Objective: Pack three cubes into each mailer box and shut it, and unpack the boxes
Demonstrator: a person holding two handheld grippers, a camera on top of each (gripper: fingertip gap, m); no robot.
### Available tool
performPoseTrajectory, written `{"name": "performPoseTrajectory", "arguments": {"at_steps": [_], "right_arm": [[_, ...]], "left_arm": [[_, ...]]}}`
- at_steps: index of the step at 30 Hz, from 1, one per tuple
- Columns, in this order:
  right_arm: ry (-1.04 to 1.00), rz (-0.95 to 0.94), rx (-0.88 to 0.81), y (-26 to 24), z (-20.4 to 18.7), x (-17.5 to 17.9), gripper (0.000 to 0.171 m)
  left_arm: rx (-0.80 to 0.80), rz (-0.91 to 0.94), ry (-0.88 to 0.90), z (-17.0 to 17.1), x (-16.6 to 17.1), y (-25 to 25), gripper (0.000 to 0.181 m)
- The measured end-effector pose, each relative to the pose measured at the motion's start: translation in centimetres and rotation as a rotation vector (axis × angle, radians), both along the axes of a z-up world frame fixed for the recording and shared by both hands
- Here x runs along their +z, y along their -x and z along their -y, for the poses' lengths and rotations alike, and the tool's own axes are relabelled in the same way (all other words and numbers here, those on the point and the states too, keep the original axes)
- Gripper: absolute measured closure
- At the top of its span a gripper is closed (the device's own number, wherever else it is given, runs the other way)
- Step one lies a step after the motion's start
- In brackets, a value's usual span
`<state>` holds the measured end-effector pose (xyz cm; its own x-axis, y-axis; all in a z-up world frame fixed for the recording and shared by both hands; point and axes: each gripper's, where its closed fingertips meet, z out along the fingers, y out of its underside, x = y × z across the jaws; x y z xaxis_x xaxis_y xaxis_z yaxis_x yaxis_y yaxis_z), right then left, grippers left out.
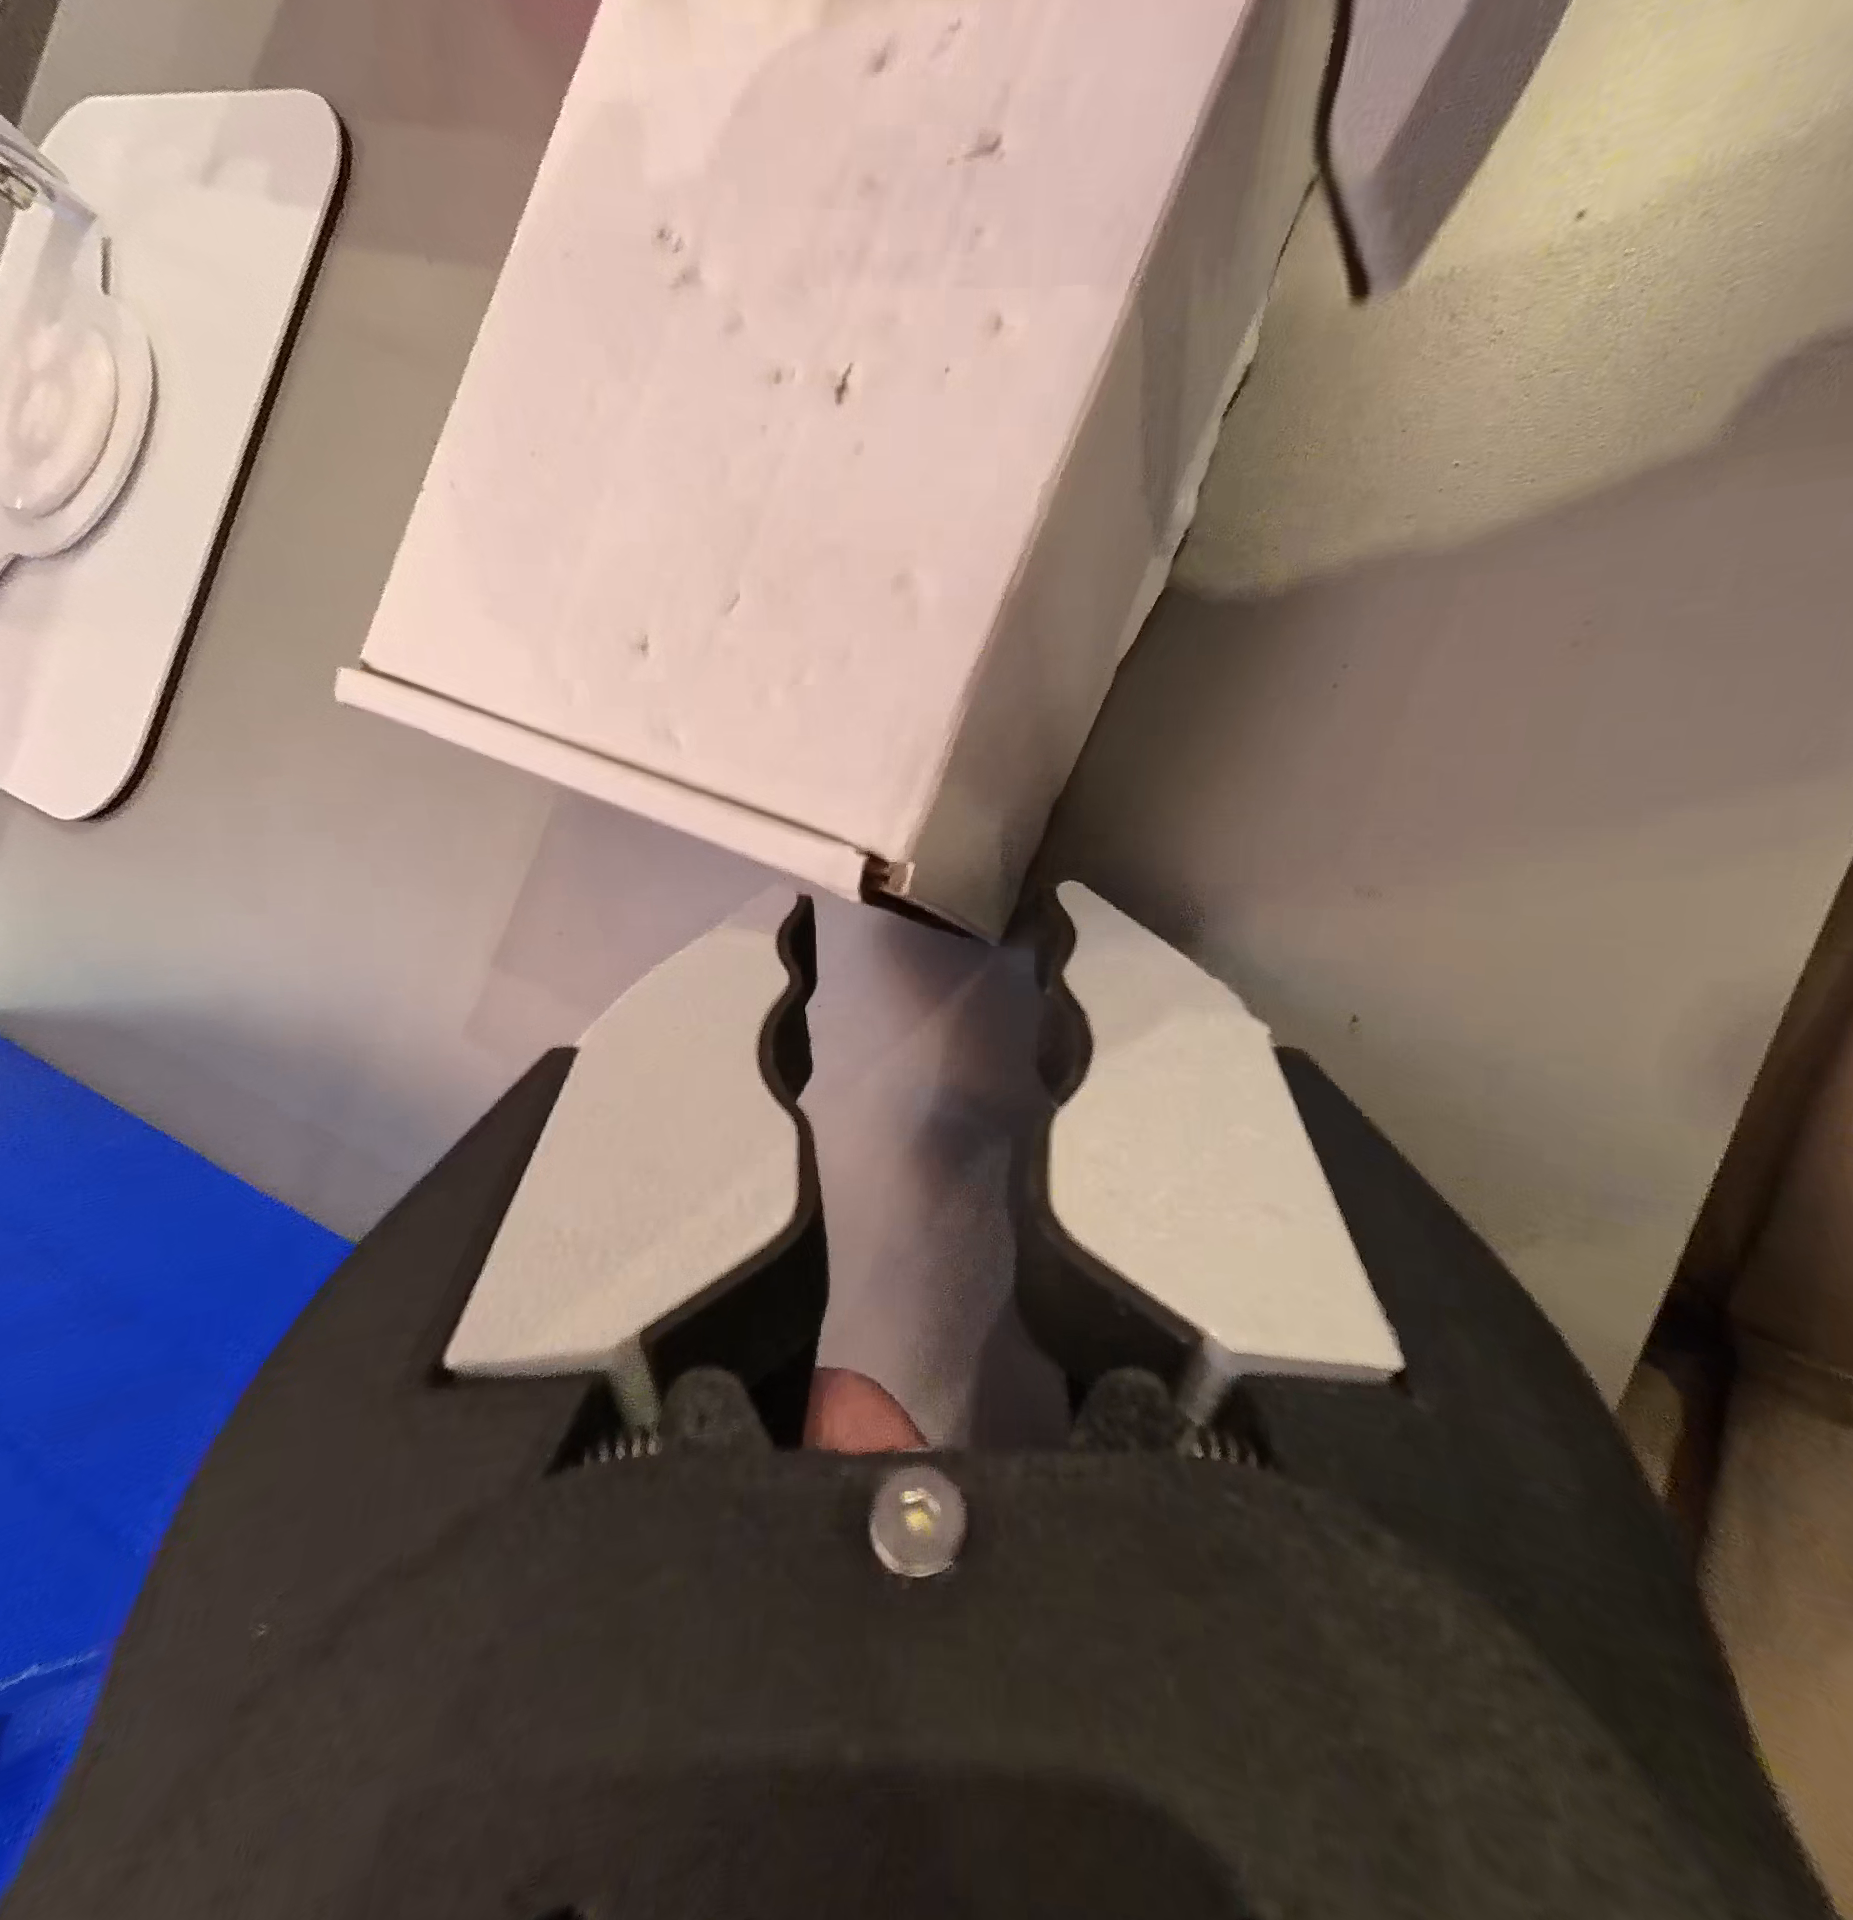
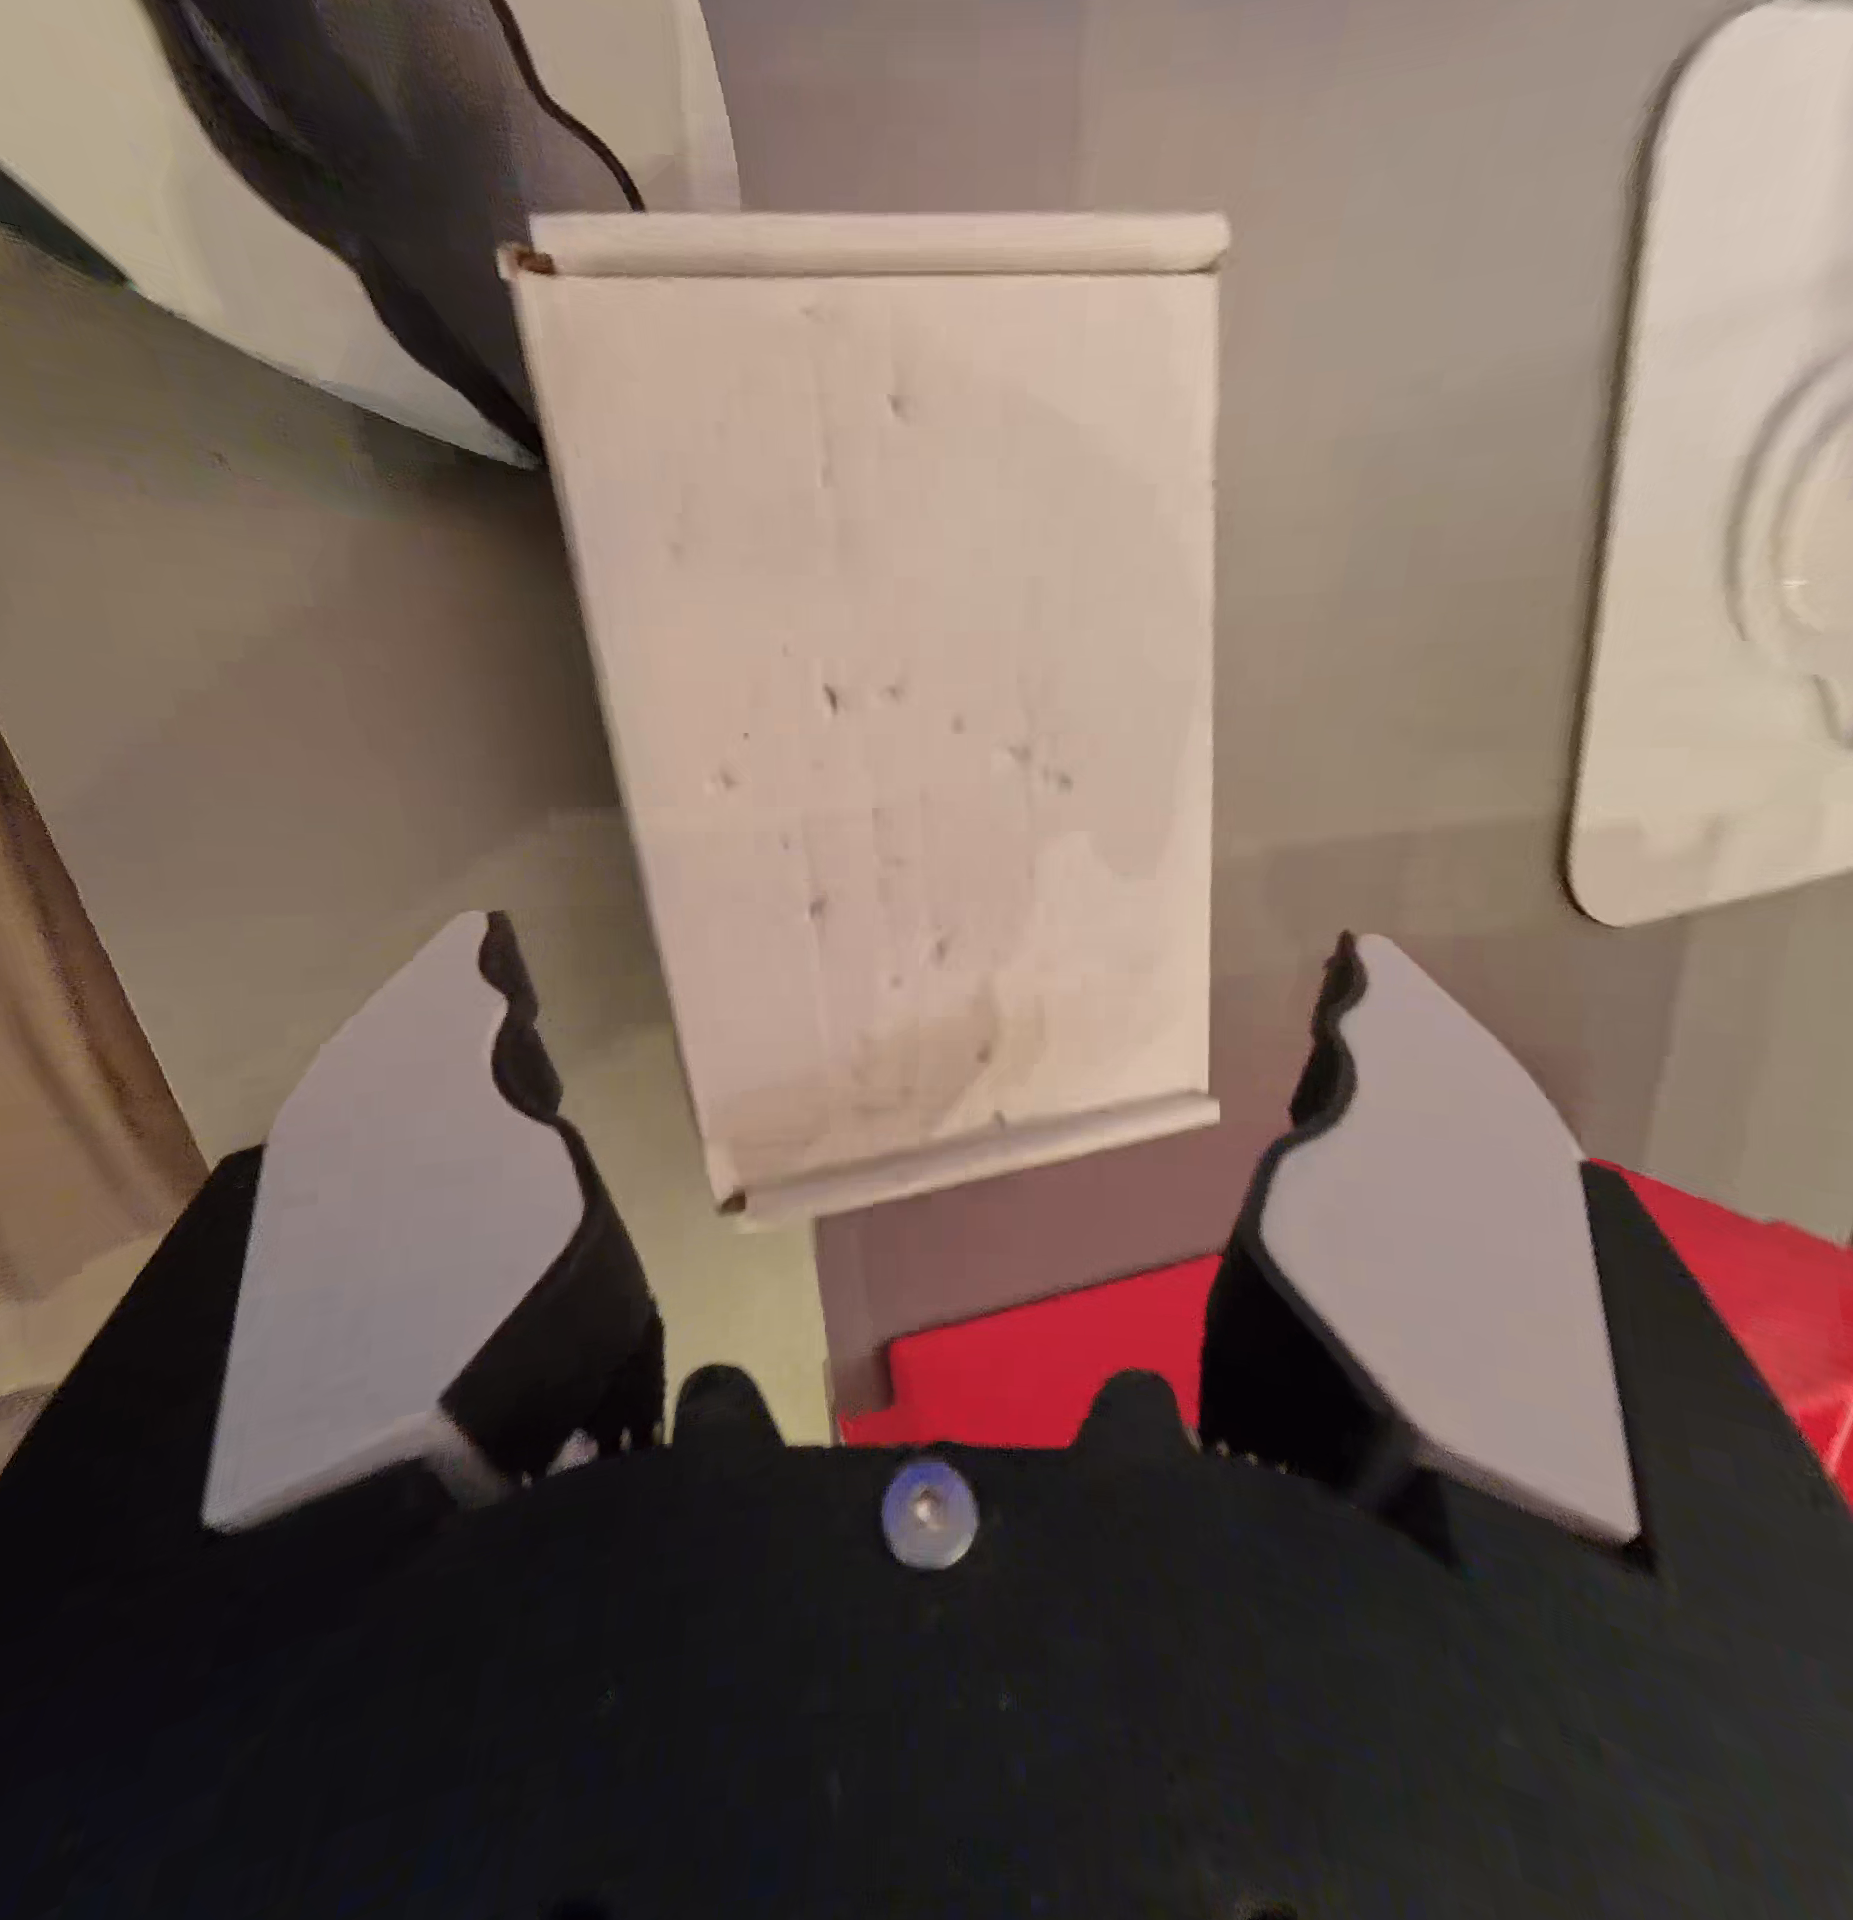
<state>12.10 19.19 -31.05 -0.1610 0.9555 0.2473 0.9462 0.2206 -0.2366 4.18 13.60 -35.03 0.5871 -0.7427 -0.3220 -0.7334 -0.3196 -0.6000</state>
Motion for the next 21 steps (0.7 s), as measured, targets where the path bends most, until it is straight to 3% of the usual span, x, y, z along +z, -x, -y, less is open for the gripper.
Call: {"name": "performPoseTrajectory", "arguments": {"at_steps": [2, 5, 12, 17, 21], "right_arm": [[0.035, 0.091, 0.024, 0.7, 0.2, -1.5, 0.028], [0.020, 0.193, 0.056, 0.9, -0.5, -3.3, 0.037], [0.075, 0.146, 0.048, 1.4, -0.4, -2.7, 0.043], [0.090, 0.060, 0.047, 1.1, -1.4, 0.4, 0.044], [0.041, -0.076, 0.051, 0.0, -3.8, 6.4, 0.045]], "left_arm": [[0.004, 0.000, 0.003, 0.0, 0.0, 0.2, 0.140], [-0.003, 0.011, 0.013, 0.2, 0.0, 0.1, 0.140], [0.000, 0.006, 0.025, 0.1, 0.1, 0.5, 0.134], [0.025, 0.029, 0.027, 0.0, 0.8, 1.2, 0.133], [0.005, 0.018, 0.038, 0.4, 0.6, 1.3, 0.133]]}}
